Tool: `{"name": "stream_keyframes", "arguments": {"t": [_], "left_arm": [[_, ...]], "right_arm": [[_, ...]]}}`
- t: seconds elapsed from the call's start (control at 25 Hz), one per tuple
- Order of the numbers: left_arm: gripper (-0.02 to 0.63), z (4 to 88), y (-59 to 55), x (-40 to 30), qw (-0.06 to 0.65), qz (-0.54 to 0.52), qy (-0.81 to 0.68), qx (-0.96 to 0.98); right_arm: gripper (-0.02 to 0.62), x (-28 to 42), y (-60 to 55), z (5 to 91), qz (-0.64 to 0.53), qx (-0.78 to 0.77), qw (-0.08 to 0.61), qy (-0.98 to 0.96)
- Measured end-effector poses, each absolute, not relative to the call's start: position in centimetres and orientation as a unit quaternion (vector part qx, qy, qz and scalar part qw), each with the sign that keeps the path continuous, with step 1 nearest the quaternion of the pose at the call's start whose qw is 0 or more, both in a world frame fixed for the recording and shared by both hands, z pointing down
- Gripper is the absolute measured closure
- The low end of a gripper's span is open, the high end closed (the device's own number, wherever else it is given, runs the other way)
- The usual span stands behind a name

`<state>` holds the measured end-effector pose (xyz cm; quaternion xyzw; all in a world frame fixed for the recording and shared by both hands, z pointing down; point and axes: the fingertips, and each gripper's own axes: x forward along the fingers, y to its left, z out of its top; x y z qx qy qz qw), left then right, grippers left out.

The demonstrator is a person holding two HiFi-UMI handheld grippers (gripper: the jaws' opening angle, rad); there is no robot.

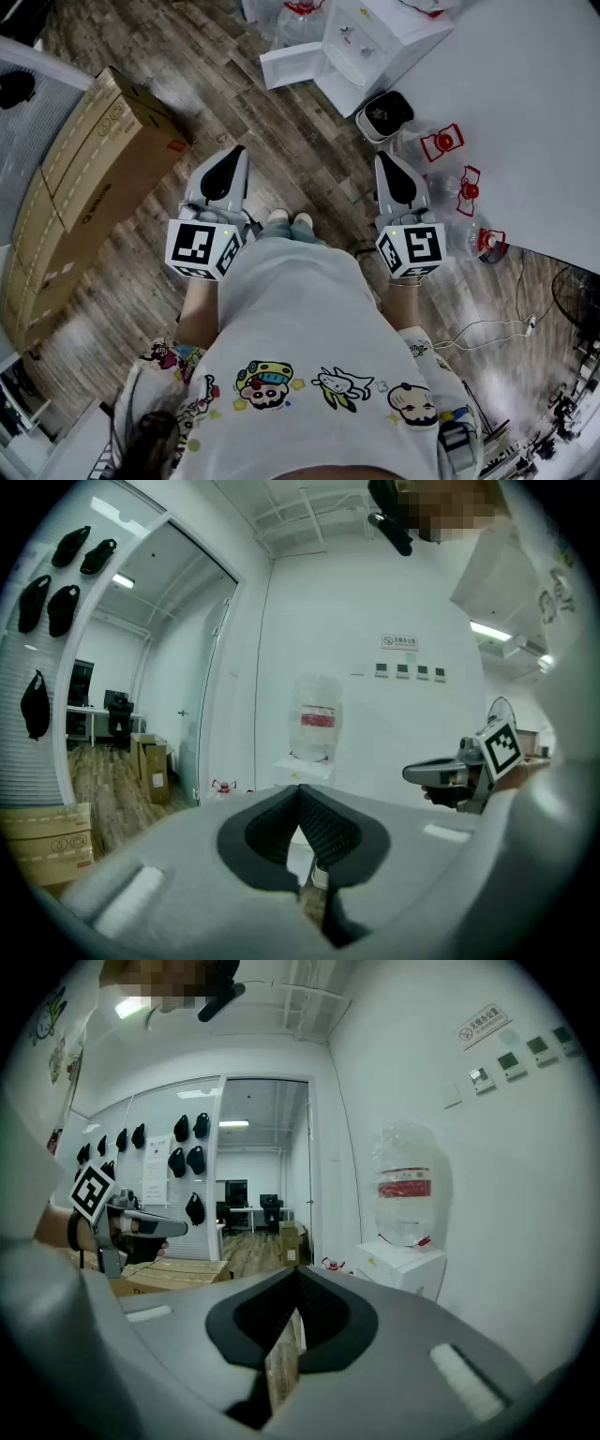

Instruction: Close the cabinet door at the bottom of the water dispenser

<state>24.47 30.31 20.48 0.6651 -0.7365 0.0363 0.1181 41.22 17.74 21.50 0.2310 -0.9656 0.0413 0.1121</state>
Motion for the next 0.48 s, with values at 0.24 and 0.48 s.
{"name": "stream_keyframes", "arguments": {"t": [0.24,0.48], "left_arm": [[0.606,20.5,30.9,24.6,0.117,0.033,-0.747,0.654],[0.601,21.0,32.6,24.8,0.119,0.031,-0.767,0.629]], "right_arm": [[0.586,41.9,17.6,21.4,0.057,0.236,0.092,-0.966],[0.578,41.1,18.5,21.0,0.076,0.200,0.064,-0.975]]}}
